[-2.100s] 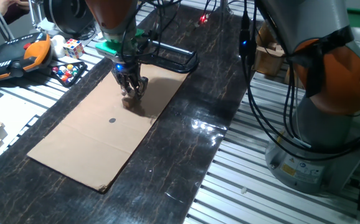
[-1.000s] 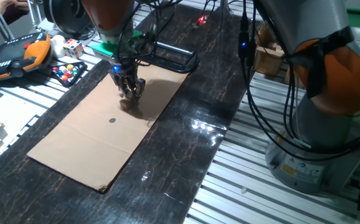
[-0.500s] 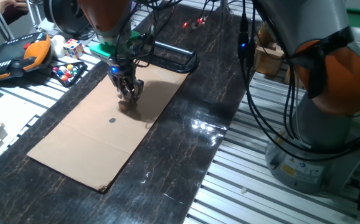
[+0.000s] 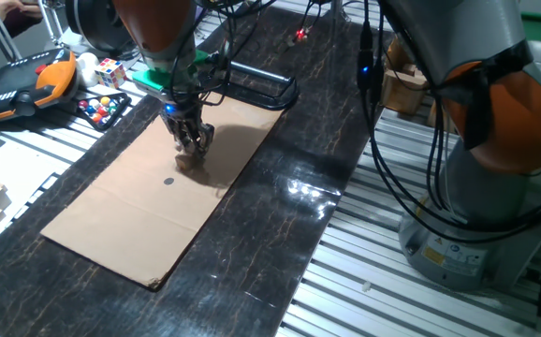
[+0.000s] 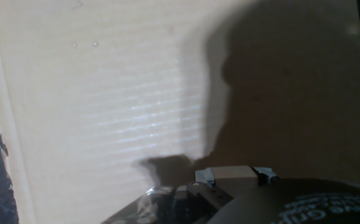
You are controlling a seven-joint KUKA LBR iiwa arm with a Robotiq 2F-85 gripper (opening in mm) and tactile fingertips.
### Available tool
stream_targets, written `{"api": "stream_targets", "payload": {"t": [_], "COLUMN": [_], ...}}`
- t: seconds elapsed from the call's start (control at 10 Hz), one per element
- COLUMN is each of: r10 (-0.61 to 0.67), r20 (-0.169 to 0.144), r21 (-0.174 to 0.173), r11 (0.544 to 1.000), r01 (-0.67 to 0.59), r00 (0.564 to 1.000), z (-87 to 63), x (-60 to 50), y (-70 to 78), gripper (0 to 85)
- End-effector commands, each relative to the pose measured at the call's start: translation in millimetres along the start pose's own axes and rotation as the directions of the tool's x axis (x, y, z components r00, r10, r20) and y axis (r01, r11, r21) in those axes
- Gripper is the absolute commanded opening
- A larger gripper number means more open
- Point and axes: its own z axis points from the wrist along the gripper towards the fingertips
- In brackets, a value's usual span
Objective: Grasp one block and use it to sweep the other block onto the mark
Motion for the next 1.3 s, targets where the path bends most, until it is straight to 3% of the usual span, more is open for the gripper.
{"api": "stream_targets", "payload": {"t": [0.0,1.2], "r10": [0.000,0.029], "r20": [0.000,0.006], "r21": [0.000,0.001], "r11": [1.000,1.000], "r01": [0.000,-0.029], "r00": [1.000,1.000], "z": [0.2,-0.8], "x": [1.1,18.6], "y": [-0.3,-2.6], "gripper": [1.0,1.0]}}
